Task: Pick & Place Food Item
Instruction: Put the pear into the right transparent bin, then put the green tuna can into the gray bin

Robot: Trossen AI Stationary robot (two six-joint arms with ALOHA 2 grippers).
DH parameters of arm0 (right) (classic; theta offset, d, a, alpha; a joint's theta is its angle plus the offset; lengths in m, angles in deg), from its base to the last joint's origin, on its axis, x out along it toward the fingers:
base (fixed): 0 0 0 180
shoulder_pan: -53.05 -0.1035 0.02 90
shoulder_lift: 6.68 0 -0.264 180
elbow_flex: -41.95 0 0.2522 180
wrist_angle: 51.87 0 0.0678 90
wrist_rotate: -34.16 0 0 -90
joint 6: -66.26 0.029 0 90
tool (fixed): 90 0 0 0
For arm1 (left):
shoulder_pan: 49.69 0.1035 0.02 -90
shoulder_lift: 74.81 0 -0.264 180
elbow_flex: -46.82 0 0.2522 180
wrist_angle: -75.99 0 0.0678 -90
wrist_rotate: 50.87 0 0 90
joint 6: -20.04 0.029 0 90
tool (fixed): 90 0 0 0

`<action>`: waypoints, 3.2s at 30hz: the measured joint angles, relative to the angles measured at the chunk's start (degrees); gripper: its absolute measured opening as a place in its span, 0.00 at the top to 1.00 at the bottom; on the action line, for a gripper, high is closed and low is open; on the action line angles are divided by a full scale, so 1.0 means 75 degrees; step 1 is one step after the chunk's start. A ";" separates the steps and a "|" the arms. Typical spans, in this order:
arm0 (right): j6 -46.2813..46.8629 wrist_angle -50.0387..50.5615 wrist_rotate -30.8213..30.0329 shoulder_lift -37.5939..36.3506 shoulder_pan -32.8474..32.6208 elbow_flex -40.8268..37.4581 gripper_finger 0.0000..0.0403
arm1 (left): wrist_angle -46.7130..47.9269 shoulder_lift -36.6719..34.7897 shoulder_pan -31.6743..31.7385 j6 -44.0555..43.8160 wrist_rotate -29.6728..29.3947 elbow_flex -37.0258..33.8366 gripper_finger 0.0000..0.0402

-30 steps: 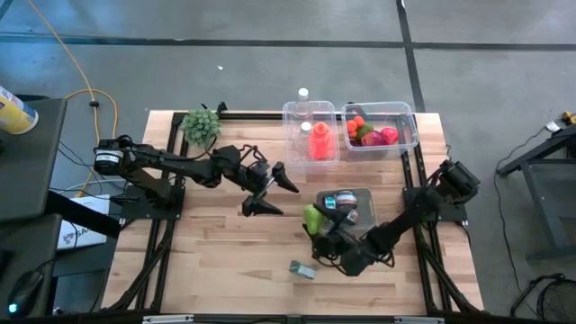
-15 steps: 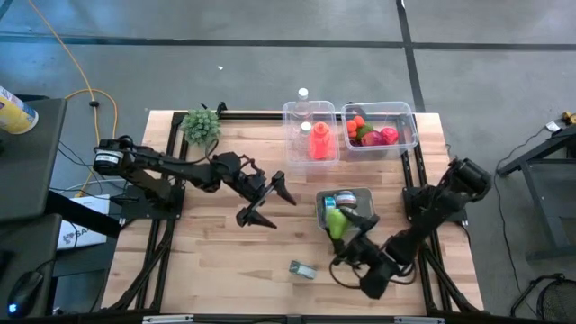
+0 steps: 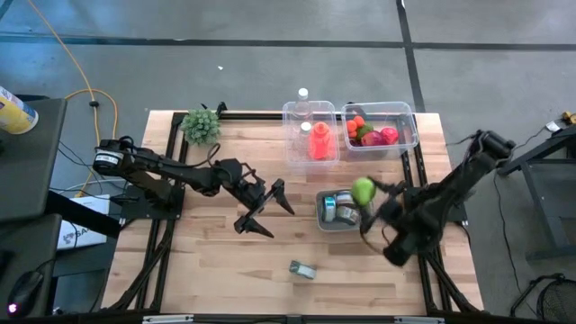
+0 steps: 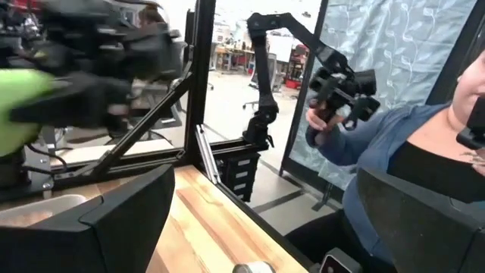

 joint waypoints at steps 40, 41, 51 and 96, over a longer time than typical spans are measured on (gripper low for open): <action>-0.2305 0.0605 0.2729 -0.1661 0.8669 -0.0185 0.09 | 0.0908 0.0006 0.0054 0.0572 -0.0054 0.0000 0.00; -0.2417 0.0465 0.2733 -0.1661 0.8666 -0.0185 0.09 | 0.0908 0.0006 0.0054 0.0573 -0.0054 0.0000 0.00; -0.4289 -0.2079 0.5121 -0.1740 0.6760 -0.0179 0.10 | 0.0958 0.0006 0.0054 0.0055 0.0020 0.0000 0.00; -0.4253 -0.7180 0.5912 0.0648 0.0040 -0.0177 0.10 | 0.0645 0.2122 -0.2939 0.2124 -0.4476 0.0440 0.00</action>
